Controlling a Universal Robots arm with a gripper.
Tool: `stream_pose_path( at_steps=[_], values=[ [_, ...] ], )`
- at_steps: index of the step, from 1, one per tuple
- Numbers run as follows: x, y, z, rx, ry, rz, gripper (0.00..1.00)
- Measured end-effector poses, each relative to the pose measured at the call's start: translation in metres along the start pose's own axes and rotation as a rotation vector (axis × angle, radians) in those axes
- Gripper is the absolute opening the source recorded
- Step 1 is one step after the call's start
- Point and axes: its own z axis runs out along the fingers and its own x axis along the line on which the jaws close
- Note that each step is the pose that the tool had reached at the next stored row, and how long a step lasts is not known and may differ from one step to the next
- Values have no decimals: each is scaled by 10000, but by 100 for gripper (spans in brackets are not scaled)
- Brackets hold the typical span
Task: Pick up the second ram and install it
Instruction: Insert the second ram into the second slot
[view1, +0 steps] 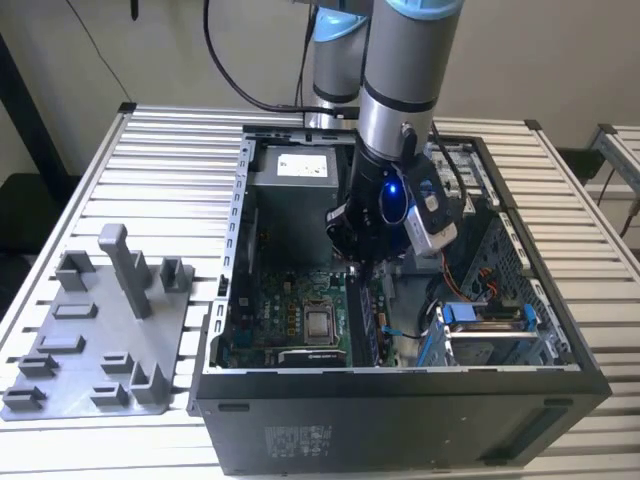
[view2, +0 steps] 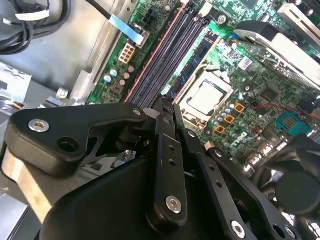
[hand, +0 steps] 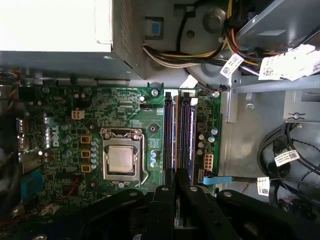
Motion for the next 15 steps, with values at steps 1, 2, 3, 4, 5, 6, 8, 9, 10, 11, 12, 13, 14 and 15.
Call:
stream_pose_path(
  at_steps=[1,2,3,4,5,6,8,9,10,11,12,13,14,15],
  values=[
    [0,-6,14,0,0,0,14],
    [2,-10,33,-2,0,1,14],
    [4,-11,51,-3,-3,2,14],
    [5,-13,69,-4,-8,1,14],
    [7,-15,87,-2,-13,0,14],
    [7,-17,106,-2,-15,0,14],
    [11,-24,142,-1,-19,8,14],
    [12,-28,161,-2,-20,16,14],
    [12,-30,179,-3,-20,34,14],
    [13,-33,196,-3,-20,68,14],
    [14,-35,213,-2,-18,111,14],
    [14,-37,229,-4,-17,170,14],
    [13,-38,243,-4,-15,238,14],
    [13,-39,256,-4,-14,309,14]
  ],
)
